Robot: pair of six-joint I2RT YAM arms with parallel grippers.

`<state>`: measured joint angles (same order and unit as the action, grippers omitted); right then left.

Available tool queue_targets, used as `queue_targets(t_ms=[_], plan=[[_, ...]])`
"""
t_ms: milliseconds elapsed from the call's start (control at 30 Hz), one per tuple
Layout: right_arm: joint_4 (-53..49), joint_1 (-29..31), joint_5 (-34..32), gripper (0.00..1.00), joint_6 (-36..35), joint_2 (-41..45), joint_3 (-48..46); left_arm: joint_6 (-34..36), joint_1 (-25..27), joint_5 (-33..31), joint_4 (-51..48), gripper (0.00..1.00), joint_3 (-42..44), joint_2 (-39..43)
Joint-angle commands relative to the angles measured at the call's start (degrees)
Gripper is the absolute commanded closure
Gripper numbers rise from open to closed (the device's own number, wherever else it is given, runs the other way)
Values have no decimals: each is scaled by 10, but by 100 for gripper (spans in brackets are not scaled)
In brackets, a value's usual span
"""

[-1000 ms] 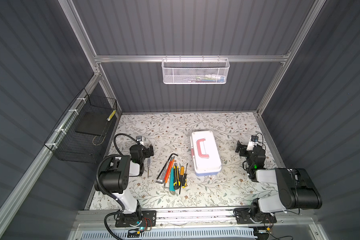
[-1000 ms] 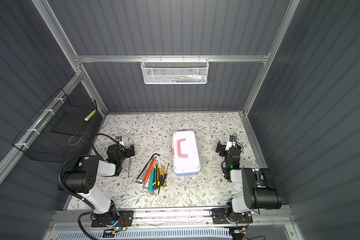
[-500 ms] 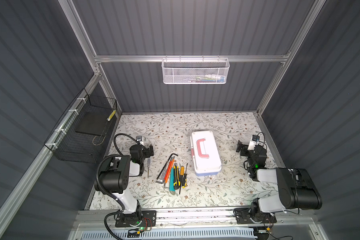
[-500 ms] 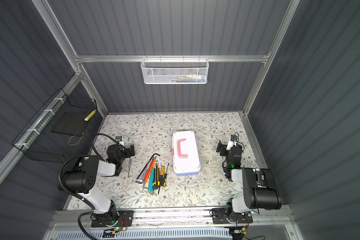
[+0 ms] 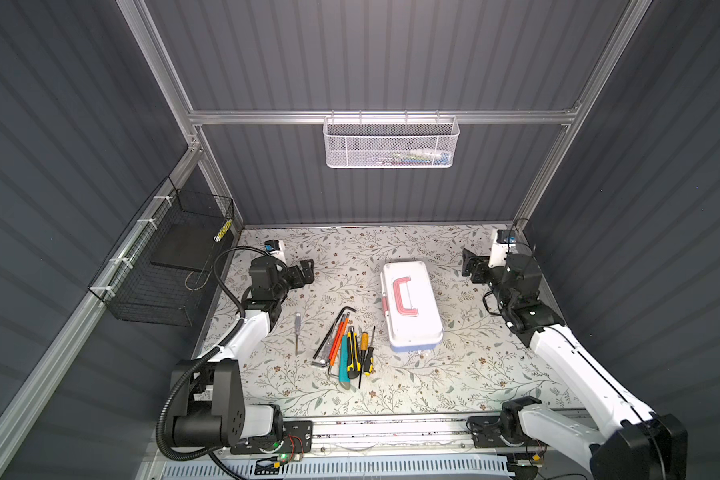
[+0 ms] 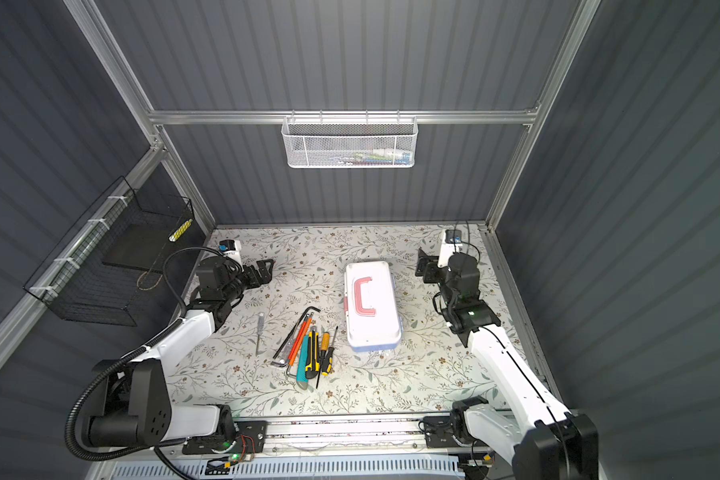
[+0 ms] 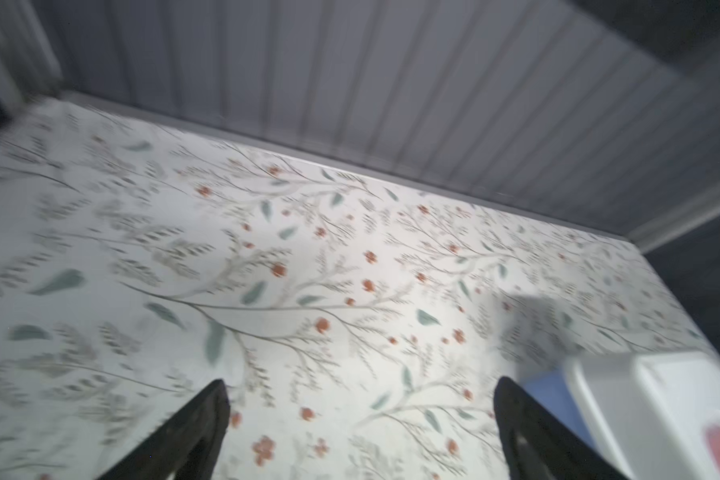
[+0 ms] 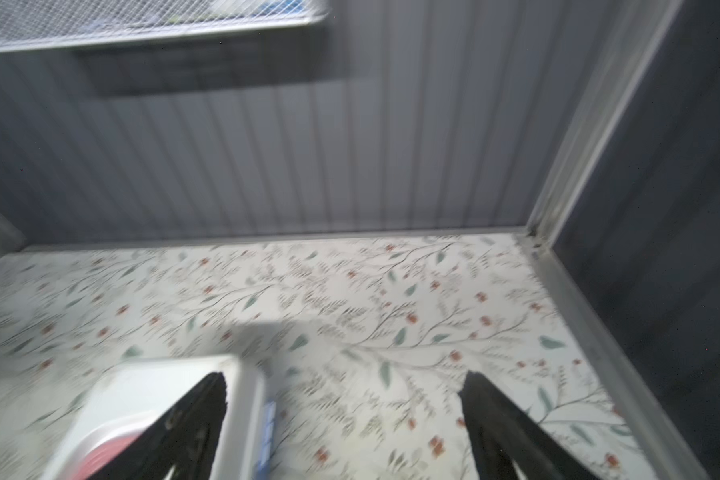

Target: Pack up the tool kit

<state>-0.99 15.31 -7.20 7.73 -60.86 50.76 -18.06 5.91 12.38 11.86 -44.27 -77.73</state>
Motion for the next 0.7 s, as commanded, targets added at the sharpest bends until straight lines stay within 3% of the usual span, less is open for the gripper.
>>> queue_targets(t_ms=[0,100,233,400,667], plan=[[-310,45,66,14,64,-9,72,-44,63,73,-151,0,5,6],[-363,83,125,15,101,-9,108,-82,90,85,-145,1,31,29],[-357,128,189,16,145,-19,121,-137,116,107,-68,1,83,56],[-375,184,207,20,166,-96,156,-181,148,135,3,1,96,24],[-364,227,194,24,181,-183,198,-203,215,80,58,0,111,-14]])
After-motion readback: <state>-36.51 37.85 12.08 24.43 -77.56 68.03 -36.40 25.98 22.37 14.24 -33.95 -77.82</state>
